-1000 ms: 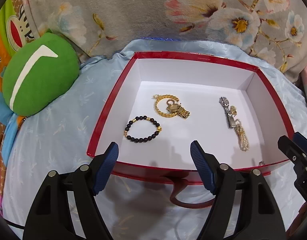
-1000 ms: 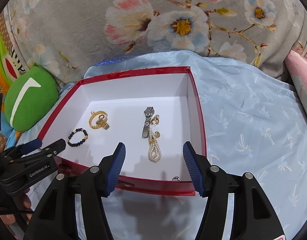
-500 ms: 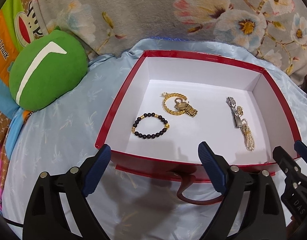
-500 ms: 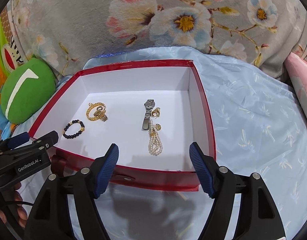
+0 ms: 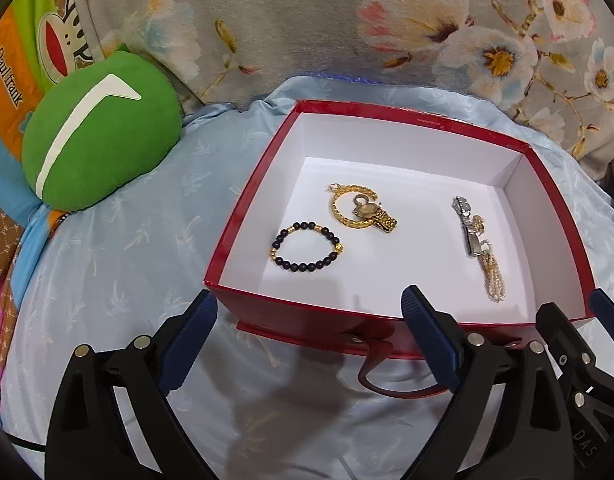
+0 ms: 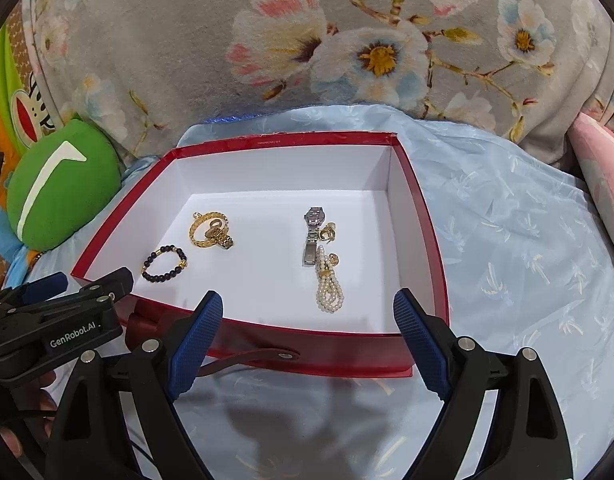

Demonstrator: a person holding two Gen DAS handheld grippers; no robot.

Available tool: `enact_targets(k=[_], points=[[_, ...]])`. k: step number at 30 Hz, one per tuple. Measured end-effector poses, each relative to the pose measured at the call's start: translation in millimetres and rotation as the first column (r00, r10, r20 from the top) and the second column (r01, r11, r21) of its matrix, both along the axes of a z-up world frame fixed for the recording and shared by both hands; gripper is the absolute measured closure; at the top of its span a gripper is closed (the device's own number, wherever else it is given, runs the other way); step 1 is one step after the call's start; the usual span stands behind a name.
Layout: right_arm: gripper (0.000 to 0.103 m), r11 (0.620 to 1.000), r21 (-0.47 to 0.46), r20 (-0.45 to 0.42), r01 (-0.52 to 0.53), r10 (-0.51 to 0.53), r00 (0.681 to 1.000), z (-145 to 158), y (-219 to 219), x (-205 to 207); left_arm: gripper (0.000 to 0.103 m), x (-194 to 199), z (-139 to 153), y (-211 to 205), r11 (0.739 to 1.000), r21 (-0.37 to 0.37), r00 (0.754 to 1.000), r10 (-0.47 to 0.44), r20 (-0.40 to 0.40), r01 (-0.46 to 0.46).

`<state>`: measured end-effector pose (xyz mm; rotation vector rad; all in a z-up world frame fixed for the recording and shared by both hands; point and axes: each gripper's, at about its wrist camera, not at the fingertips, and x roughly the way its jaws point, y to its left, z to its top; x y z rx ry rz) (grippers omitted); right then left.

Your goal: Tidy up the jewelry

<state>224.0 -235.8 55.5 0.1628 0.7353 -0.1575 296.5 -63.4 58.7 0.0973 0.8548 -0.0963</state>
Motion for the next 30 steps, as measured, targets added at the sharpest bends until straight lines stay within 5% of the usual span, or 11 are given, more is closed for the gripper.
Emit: enact_targets(k=[30], points=[[0.016,1.0,-0.002,-0.025,0.003,-0.003,1.0,-10.1,1.3,5.0,0.008,3.9,-5.6,-1.2,1.0,0.023,1.0,0.008,0.007,-0.008]])
